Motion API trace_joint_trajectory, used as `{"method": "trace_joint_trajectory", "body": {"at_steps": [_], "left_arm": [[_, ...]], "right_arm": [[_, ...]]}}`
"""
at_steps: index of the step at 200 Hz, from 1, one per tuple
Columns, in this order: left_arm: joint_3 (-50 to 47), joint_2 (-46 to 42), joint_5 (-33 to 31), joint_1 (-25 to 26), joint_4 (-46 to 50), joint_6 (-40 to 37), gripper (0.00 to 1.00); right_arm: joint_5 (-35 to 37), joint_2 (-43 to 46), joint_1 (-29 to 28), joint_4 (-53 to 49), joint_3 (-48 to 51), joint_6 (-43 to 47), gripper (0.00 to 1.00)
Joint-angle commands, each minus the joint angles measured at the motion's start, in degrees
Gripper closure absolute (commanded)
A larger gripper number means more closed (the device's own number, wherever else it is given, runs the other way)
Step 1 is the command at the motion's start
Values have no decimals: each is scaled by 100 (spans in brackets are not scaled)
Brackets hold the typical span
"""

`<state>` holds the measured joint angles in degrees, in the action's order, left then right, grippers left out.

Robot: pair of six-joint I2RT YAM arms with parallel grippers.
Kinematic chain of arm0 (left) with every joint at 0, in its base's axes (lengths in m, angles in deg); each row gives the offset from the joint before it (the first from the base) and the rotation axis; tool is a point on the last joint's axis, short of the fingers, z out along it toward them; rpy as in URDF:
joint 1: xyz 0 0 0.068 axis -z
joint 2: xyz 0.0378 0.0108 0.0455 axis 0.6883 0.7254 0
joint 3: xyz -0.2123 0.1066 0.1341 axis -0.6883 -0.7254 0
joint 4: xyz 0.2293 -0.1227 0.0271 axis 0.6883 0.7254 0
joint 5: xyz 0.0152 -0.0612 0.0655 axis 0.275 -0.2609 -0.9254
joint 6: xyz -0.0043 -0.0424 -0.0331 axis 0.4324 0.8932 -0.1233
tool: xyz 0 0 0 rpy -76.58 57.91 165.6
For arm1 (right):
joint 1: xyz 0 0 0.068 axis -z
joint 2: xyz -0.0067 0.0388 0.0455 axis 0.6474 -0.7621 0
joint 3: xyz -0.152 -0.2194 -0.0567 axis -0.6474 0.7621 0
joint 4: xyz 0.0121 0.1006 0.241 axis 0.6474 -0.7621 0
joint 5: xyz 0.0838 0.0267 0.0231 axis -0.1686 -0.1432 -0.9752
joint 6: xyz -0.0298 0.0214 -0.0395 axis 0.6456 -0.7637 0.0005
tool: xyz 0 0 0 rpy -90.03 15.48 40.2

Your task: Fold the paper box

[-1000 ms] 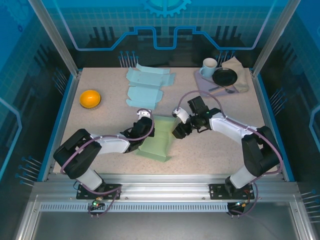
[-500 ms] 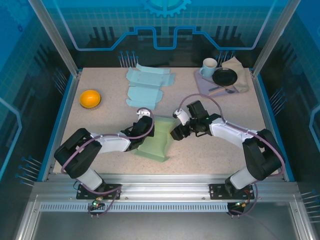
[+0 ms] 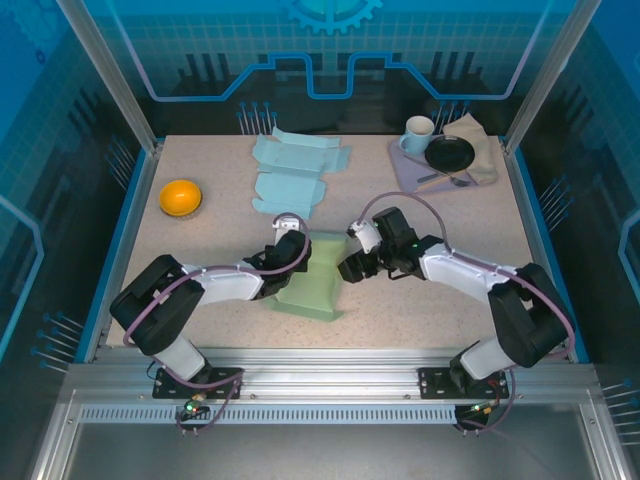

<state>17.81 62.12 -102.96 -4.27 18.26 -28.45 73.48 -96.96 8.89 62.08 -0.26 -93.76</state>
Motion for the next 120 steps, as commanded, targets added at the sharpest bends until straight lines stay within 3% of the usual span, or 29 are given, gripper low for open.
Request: {"method": "trace_joint_trajectory", "body": {"at_steps": [1,41,73,96,120], "left_arm": [[151,-106,-169,68,175,32,100],[60,-426,-39,-87,252,-162,100],[-82,-470,209,-152,-39,-411,100],[-109,-466,233,-200,-61,-617,100],[-178,-500,294,-270,-112,-670,100]], "right_arm": [[-482,573,26,119,187,157,27],[-863,1345,839,-45,683,1067,27],[-768,1565,1346,157,742,1648,30],[-1487,1685,1938,538,902,2380,32],[-1605,1590,1950,403,865,3401,32]]}}
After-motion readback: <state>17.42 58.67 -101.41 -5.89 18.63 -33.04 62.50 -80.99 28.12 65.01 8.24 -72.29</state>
